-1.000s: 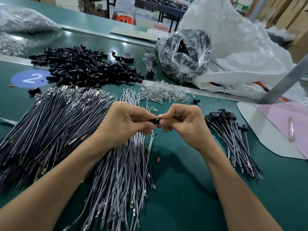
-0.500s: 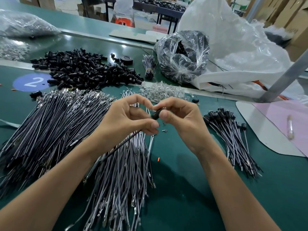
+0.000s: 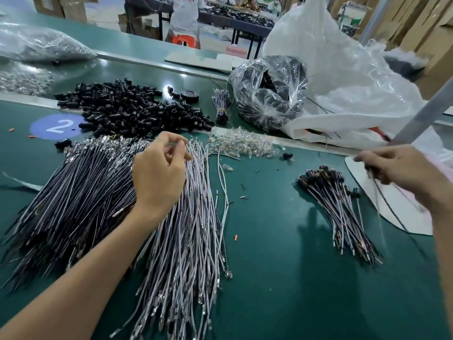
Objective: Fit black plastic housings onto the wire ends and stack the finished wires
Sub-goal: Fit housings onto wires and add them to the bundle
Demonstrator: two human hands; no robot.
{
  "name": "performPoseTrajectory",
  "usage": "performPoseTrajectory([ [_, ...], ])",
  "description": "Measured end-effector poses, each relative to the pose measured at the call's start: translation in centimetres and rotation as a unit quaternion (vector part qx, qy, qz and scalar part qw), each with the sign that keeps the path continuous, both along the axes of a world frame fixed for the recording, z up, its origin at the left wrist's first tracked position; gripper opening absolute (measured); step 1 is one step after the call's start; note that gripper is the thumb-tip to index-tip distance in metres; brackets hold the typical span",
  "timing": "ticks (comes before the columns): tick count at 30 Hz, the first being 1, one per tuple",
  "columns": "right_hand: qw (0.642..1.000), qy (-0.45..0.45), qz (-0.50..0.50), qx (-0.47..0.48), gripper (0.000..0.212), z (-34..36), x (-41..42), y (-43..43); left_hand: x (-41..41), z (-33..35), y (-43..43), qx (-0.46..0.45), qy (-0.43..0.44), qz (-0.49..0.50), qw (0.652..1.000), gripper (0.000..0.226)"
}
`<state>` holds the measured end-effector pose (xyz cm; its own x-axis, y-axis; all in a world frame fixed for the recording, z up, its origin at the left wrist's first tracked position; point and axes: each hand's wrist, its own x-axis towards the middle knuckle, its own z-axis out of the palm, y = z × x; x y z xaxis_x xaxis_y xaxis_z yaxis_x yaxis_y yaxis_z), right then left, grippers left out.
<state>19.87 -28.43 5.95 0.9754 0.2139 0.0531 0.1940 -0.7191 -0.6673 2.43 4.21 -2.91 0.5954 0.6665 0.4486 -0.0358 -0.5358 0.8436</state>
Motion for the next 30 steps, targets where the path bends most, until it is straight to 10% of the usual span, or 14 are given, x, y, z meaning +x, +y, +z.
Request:
performPoseTrajectory([
  [5, 0.972, -0.072, -0.029, -0.224, 0.037, -0.8, -0.5, 2.5, -0.3, 1.1, 1.4, 0.028, 0.054, 0.102, 0.993, 0.023],
  [13, 0.961, -0.261, 0.078, -0.049, 0.017, -2.5, -5.9, 11.9, -1.5, 3.6, 4.3, 0.128, 0.392, -0.06, 0.909, 0.013],
  [30, 0.975, -0.159, 0.145, 0.057, 0.012, -8.9, -8.9, 16.9, -1.7, 2.3, 3.7, 0.132, 0.433, -0.069, 0.889, 0.02],
])
